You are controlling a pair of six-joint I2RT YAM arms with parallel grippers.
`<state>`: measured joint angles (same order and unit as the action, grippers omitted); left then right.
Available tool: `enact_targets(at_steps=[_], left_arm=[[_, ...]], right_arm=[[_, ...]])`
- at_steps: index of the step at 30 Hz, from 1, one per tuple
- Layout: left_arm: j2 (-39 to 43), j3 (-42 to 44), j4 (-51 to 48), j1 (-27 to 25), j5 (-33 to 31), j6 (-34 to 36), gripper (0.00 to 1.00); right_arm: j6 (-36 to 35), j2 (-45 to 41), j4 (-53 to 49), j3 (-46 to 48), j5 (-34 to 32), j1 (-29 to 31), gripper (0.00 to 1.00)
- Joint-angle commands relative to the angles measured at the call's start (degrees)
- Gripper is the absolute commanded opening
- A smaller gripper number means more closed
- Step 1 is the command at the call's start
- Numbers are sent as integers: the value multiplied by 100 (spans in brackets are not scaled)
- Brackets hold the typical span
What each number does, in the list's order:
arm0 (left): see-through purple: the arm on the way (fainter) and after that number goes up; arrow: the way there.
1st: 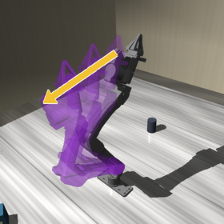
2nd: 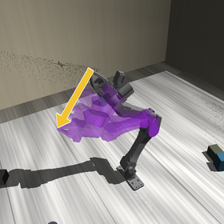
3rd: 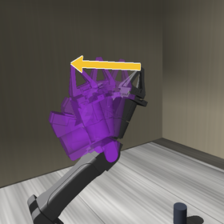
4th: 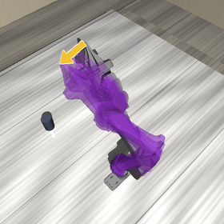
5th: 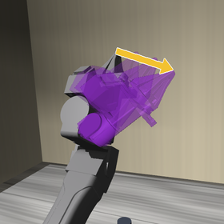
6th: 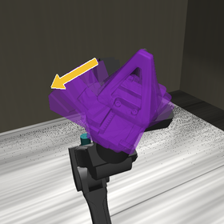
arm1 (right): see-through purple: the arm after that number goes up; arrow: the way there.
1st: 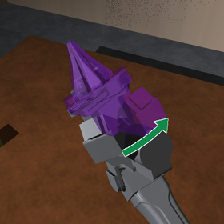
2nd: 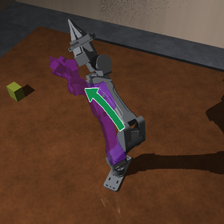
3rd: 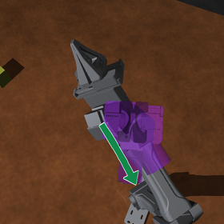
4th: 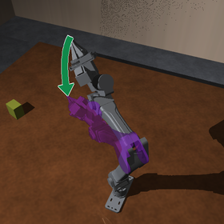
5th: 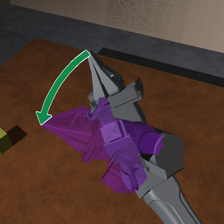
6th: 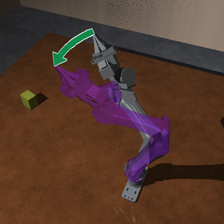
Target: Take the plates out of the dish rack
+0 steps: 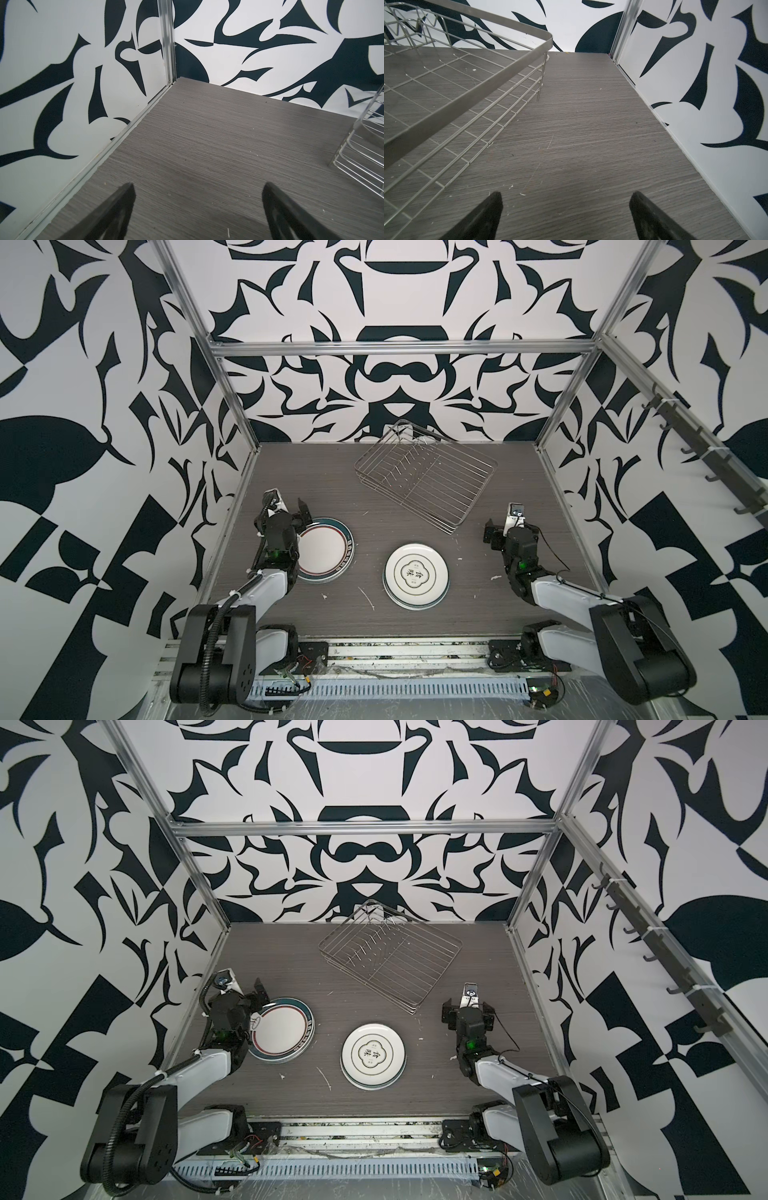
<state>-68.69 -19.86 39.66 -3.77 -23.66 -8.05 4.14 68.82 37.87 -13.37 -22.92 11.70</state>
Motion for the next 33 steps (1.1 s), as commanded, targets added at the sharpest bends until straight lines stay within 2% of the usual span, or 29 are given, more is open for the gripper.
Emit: enact_targets(at_steps=[1,6,9,15,18,25,28,31,33], left_arm=[[123,112,111,17,-81,233,99],[-79,294,504,162,116,170,99],[-379,477,1153,190,126,280,99],[-1609,730,2744,332,385,294,99],[-2024,964,3601,328,392,311,99],[-2449,1045,4177,332,414,348,99],[-2359,946,3858,342,376,313,99],[-2318,879,3688,341,341,301,99],[-2307,815,3568,334,234,287,99]], right_arm=[[-162,-9,525,29,17,-26,100],[-247,91,892,116,23,-26,100],[-395,195,1125,153,-36,-27,100],[-569,493,1817,262,212,-23,100],[-790,913,2406,341,406,-27,100],[-1010,2505,4311,439,657,-20,100],[-943,2274,3800,366,652,-28,100],[-820,2237,2986,-87,214,-28,100],[-612,2142,2074,-498,-32,-80,100]])
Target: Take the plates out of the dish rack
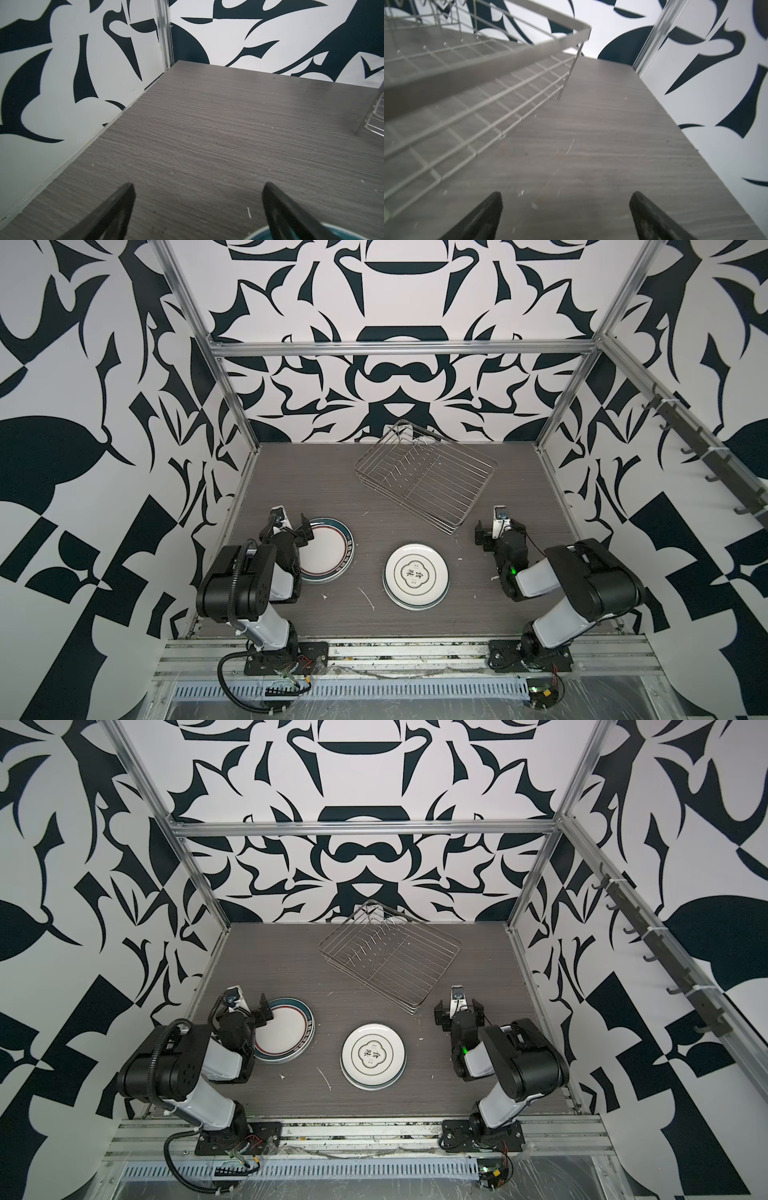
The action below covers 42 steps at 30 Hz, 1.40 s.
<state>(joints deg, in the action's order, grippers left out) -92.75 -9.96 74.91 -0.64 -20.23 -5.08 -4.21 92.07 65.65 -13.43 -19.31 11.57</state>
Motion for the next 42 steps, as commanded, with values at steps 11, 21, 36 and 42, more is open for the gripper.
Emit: enact_targets(at_steps=[11,21,36,42], left_arm=[[258,-1014,-1779,73,-134,-94,99],[310,-778,-1436,109,1108,312,97],[310,-1013,-1875,116,873,237,99],[317,-1010,-1884,117,872,238,99]], right_arm=[[421,-233,-949,-580,-191,-309,100],[412,-224,-958,-579,-222,-310,100],[520,-216,-1160,-684,85,-455,100],[528,-229,-1124,-647,138,-489,100]])
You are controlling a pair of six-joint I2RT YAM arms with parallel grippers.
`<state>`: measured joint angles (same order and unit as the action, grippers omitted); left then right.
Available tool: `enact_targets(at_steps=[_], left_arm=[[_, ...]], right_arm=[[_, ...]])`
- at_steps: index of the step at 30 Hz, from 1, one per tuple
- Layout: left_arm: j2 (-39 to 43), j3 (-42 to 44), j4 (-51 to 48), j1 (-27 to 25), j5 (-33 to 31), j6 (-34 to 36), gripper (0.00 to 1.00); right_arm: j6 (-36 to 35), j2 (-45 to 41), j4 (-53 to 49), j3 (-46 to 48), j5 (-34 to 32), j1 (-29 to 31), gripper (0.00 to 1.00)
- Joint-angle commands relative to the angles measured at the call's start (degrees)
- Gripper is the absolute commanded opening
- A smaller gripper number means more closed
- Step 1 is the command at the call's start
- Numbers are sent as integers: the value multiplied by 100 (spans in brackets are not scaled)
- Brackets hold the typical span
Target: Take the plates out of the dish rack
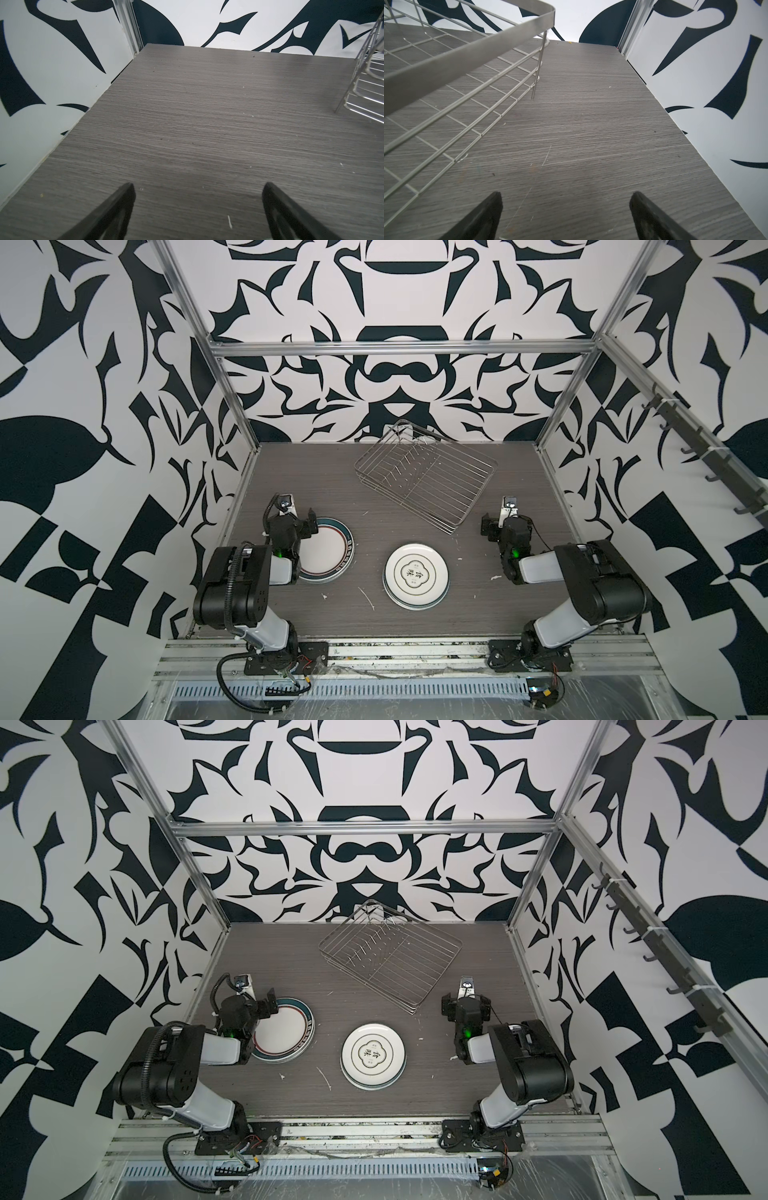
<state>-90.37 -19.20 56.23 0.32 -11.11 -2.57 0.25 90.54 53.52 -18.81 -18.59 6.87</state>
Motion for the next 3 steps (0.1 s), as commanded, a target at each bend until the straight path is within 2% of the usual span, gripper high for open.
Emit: enact_targets(at_steps=[1,3], left_arm=[[80,-86,-7,20,-39,-16,99],[76,-85,-6,20,-36,-16,99]], right_arm=[[65,-94,125,-84,59,-18,100],[58,-98,114,-84,44,-19,100]])
